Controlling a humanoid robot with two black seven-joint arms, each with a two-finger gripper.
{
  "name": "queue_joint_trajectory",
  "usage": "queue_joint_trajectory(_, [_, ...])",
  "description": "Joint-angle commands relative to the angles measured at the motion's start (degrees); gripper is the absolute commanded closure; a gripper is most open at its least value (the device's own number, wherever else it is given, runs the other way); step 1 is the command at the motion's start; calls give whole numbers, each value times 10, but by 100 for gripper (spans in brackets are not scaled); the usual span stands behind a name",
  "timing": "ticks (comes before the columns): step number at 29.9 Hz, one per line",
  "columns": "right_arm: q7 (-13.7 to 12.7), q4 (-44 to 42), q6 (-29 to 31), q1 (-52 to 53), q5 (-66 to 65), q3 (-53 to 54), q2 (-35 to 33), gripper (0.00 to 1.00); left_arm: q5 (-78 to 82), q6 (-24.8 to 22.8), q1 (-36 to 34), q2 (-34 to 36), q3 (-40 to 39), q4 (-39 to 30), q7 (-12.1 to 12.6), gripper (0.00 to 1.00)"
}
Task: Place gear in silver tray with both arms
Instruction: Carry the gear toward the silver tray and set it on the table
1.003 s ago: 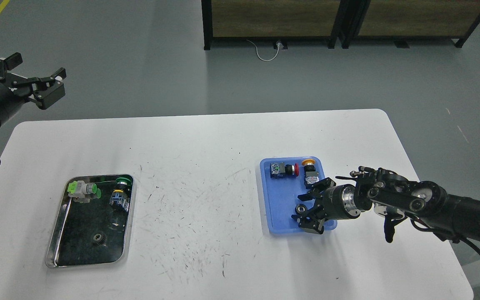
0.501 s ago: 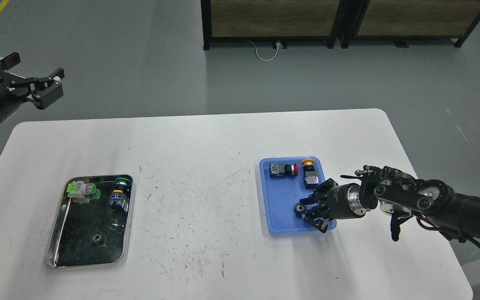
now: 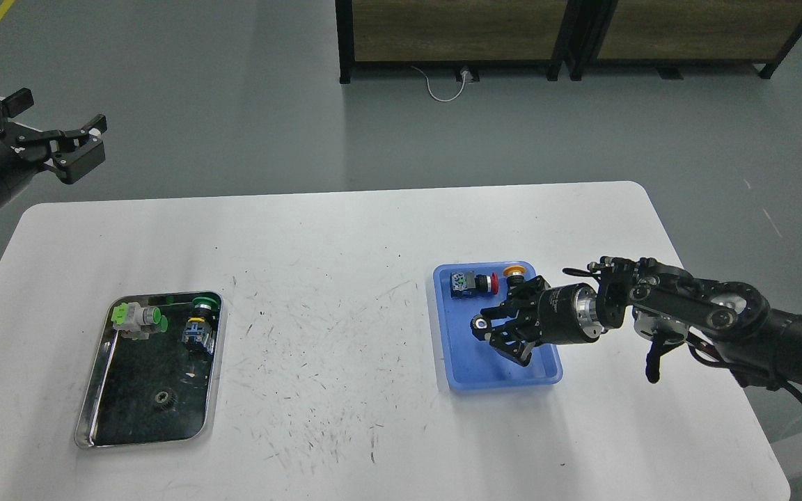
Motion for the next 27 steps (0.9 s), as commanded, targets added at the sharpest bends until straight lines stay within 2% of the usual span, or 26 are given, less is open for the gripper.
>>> queue_joint_trajectory(1, [0, -3, 3, 13, 6, -3, 40, 78, 0, 1, 0, -3, 5, 7, 0, 2])
queue_joint_trajectory(15, [-1, -113, 17, 38, 18, -61, 240, 76, 0, 1, 0, -9, 15, 21, 0, 2])
queue_joint_trajectory(22, [-1, -142, 36, 26, 18, -77, 284, 75, 0, 1, 0, -4, 16, 21, 0, 2])
queue_joint_trajectory(27, [1, -157, 44, 18, 18, -82, 284, 68, 0, 1, 0, -3, 16, 21, 0, 2])
